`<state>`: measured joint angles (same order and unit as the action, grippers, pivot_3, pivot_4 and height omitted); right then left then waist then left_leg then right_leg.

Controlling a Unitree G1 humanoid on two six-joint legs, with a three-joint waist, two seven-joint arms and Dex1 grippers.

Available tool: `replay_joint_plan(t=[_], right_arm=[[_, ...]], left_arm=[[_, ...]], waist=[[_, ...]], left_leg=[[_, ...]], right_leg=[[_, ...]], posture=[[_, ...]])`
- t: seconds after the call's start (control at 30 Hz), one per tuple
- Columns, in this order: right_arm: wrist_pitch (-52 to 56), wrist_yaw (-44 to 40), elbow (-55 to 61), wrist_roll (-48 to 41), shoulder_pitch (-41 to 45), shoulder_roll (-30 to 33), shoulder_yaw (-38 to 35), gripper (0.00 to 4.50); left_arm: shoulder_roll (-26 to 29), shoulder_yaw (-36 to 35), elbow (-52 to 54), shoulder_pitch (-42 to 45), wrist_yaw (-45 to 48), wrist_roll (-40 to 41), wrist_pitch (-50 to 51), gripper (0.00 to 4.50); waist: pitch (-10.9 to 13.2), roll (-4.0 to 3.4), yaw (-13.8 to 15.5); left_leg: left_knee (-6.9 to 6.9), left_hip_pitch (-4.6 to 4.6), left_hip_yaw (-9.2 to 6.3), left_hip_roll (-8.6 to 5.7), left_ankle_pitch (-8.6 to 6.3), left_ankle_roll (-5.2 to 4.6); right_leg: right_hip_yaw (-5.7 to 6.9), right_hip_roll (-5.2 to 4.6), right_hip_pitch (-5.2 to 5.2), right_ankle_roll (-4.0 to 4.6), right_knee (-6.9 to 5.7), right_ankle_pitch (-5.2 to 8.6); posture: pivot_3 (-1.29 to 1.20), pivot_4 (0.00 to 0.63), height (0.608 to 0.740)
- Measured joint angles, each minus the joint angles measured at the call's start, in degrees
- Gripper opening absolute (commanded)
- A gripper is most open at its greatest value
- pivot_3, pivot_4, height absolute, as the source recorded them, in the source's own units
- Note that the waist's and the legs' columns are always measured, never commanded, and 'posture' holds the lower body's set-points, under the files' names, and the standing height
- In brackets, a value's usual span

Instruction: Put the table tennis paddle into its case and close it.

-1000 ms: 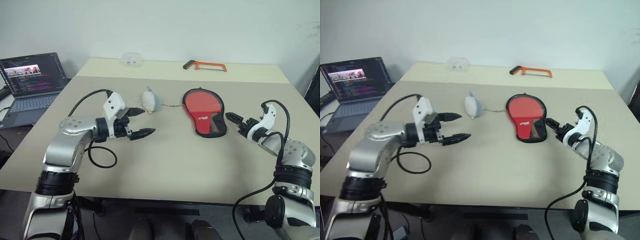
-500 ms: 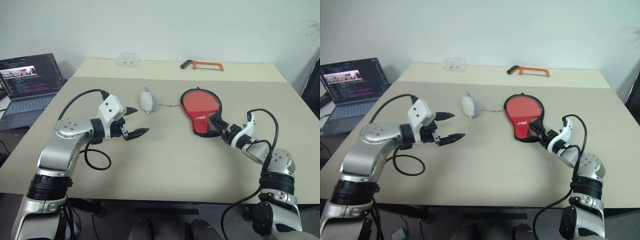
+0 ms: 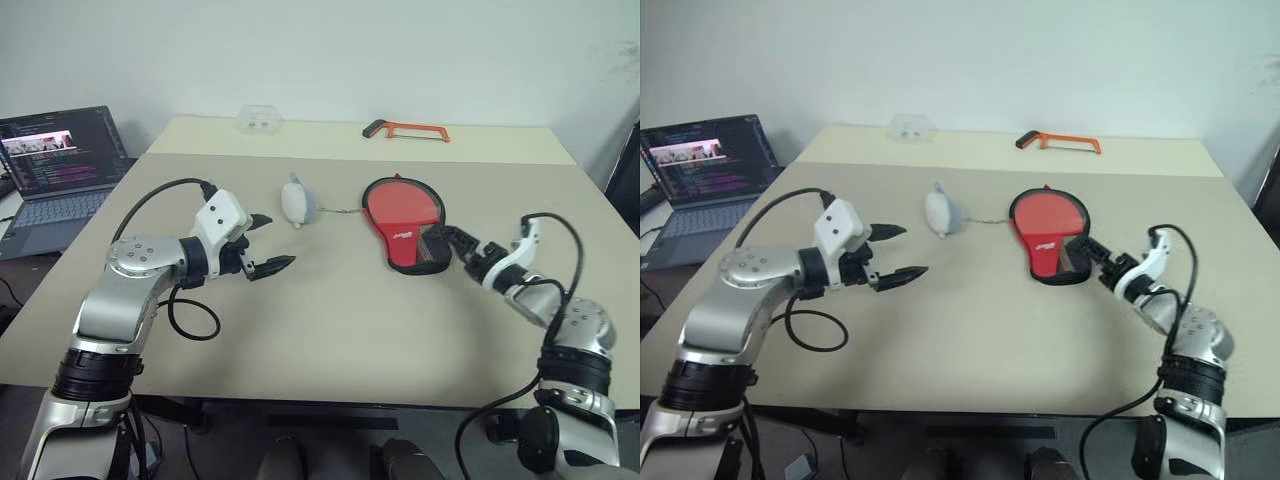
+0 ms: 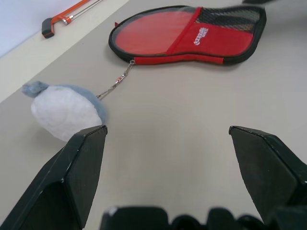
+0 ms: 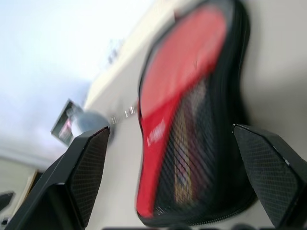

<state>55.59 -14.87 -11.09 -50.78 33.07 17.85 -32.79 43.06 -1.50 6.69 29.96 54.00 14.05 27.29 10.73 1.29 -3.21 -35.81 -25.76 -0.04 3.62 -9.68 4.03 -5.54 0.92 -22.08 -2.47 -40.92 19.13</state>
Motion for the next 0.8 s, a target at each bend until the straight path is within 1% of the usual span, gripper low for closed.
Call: replay_joint_plan(t=[0.17,0.43,0.7,0.8], right_arm=[[-0.02,2.09,-0.63,0.08,-1.60,-0.08,-0.72,4.50],[-2.41,3.63,-5.01,0.78,-1.37,-3.62,0.96,4.50],[-2.38,3.65,-4.42,0.16,-0.55,-7.84,2.68,4.50],[-1.41,3.66,-3.80,-0.10,-0.55,-8.46,2.99,4.50]], left_arm=[[-0.01,0.67,-0.10,0.01,0.08,-0.26,-0.41,4.45],[0.06,1.43,-0.23,0.01,0.37,-0.33,-0.61,4.45],[0.66,1.38,-0.06,-0.24,0.37,-0.34,-0.61,4.45],[0.69,1.38,-0.01,-0.66,0.36,-0.34,-0.61,4.45]], waist=[[0.00,0.00,-0.10],[-0.04,0.07,-0.28],[-0.04,0.07,-1.75],[-0.04,0.07,-1.79]], left_leg=[[0.00,0.01,0.03,-0.01,0.00,0.00],[-0.01,0.03,0.03,0.01,0.00,0.00],[0.06,0.09,0.03,0.06,0.00,0.00],[0.10,0.09,0.03,0.06,0.00,0.00]], right_leg=[[-0.04,0.00,-0.01,0.00,0.00,0.00],[-0.05,0.00,0.00,0.00,0.00,-0.01],[-0.06,0.05,0.01,-0.01,-0.06,-0.01],[-0.06,0.05,-0.02,0.00,-0.04,-0.01]], posture=[[0.00,0.150,0.740],[0.00,0.150,0.740],[0.00,0.150,0.740],[0.00,0.150,0.740]])
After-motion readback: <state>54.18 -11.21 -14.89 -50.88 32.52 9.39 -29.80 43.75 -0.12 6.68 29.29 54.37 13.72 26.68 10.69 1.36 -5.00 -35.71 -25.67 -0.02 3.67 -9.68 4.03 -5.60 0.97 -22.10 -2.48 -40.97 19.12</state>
